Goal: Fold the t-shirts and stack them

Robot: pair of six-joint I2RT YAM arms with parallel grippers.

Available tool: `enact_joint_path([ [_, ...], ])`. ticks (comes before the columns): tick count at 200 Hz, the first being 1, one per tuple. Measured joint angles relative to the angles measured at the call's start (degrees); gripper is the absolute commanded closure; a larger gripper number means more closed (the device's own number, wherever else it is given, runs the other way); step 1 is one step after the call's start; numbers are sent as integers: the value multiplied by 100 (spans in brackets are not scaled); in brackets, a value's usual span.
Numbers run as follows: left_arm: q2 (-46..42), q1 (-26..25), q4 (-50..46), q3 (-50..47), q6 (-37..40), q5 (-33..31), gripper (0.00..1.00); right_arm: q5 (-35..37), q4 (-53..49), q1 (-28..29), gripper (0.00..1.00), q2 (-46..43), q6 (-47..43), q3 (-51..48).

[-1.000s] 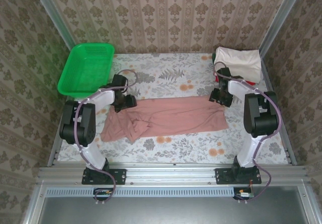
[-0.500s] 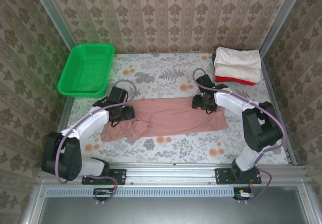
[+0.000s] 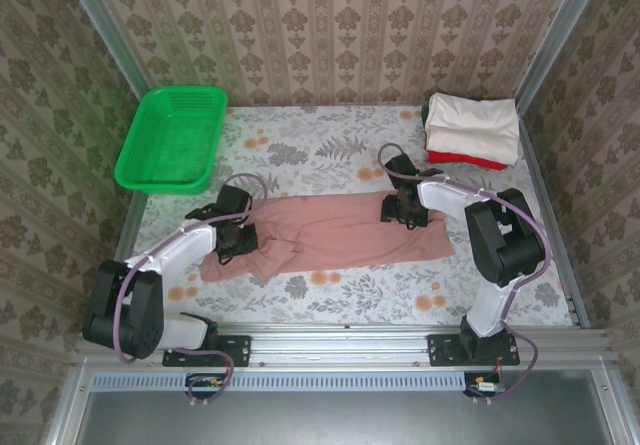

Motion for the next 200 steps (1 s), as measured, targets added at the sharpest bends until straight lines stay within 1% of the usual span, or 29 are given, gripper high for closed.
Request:
enact_joint_path([
  [5, -63, 42, -31, 4, 4, -7, 100, 4, 0, -2, 29, 13, 0, 11],
  [43, -490, 273, -372, 321, 103, -87, 100, 103, -24, -4, 28, 129, 0, 131],
  [66, -518, 380, -409, 564, 190, -155, 100, 127, -28, -15, 28, 160, 0, 162],
  [109, -431, 732, -444, 553, 232, -205, 100, 129, -28, -15, 27, 162, -4, 164],
  [112, -407, 758, -437, 538, 232, -212, 94, 129, -31, -15, 27, 162, -4, 164],
  [114, -396, 767, -435, 531, 232, -214, 92, 129, -31, -15, 27, 162, -4, 164],
  [126, -299, 824, -428, 461, 232, -221, 91, 131, -33, -15, 27, 162, -4, 164],
  [138, -188, 835, -428, 389, 234, -219, 80, 131, -33, -15, 27, 162, -7, 164],
  [150, -98, 839, -431, 313, 225, -223, 74, 131, -35, -15, 27, 162, -7, 164],
  [154, -96, 837, -439, 284, 236, -229, 68, 131, -37, -15, 26, 162, -7, 164],
  [161, -114, 826, -455, 238, 227, -256, 53, 133, -37, -15, 26, 162, -9, 164],
  [163, -120, 826, -457, 232, 199, -260, 49, 133, -37, -15, 26, 162, -9, 164],
  [172, -245, 804, -501, 175, 199, -299, 43, 136, -37, -15, 26, 162, -9, 164],
  [180, -457, 763, -518, 107, 164, -354, 35, 138, -39, -15, 26, 162, -9, 164],
  [200, -1285, 492, -557, -131, 26, -468, 32, 146, -39, -15, 26, 162, -9, 164],
])
